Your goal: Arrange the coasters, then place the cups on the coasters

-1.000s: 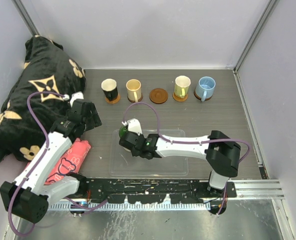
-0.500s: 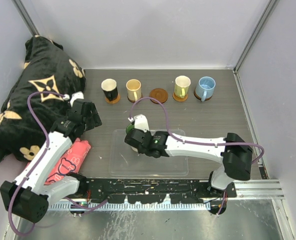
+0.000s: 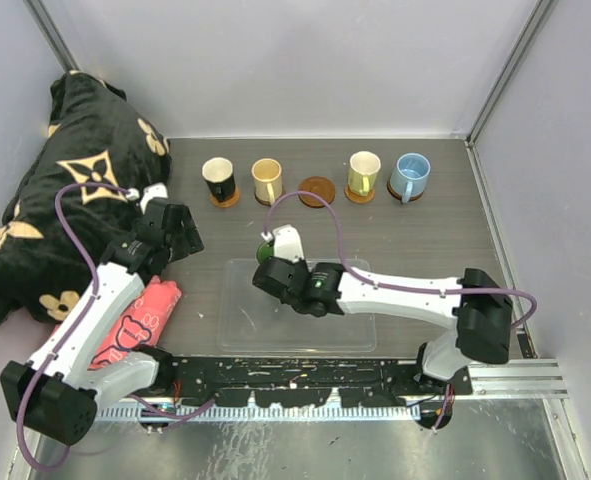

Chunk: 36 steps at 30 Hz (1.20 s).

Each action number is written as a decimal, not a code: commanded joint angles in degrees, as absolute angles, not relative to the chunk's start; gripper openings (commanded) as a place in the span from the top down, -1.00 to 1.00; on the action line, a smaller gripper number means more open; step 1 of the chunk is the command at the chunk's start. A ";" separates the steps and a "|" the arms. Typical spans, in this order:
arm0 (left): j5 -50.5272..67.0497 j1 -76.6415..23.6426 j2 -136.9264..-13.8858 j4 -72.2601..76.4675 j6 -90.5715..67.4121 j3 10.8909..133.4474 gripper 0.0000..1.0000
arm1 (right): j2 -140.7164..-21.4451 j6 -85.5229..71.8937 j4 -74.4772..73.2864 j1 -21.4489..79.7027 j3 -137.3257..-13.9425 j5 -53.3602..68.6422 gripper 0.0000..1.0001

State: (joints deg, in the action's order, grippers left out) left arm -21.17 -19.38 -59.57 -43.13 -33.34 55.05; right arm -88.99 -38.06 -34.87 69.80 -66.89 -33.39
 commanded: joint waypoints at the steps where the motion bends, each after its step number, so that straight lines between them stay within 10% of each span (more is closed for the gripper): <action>1: -20.93 -19.07 -59.50 -41.40 -32.52 56.77 -0.39 | -81.22 -37.80 -27.84 70.05 -67.41 -45.21 0.99; 36: -23.06 -19.08 -61.53 -42.36 -31.68 58.04 -0.39 | -91.30 -17.67 3.92 41.28 -66.05 -32.31 0.99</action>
